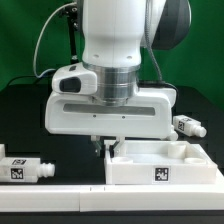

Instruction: Assemble one leg

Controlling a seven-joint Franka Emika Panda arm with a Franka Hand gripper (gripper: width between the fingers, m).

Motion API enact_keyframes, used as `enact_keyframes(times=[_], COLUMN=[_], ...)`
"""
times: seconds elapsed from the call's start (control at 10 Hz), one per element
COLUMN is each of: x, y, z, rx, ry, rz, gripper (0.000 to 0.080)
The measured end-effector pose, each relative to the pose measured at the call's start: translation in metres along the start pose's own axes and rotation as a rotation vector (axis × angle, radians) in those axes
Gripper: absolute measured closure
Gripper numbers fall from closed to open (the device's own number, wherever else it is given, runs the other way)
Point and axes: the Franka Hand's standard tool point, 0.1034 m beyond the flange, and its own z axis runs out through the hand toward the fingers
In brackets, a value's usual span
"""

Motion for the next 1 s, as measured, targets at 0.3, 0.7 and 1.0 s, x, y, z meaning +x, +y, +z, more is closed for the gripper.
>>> enact_keyframes(times=[0.3,0.7,1.0], x=[0.001,-0.016,-0.010], y=[0.000,0.003,0.002], z=[0.000,0.004,0.007], rx=[-0.004,-0.001,-0.003], ry=[0.009,-0.019,-0.027], rz=[-0.002,-0.030,-0.034], gripper=[0.0744,0.0744,0.0744])
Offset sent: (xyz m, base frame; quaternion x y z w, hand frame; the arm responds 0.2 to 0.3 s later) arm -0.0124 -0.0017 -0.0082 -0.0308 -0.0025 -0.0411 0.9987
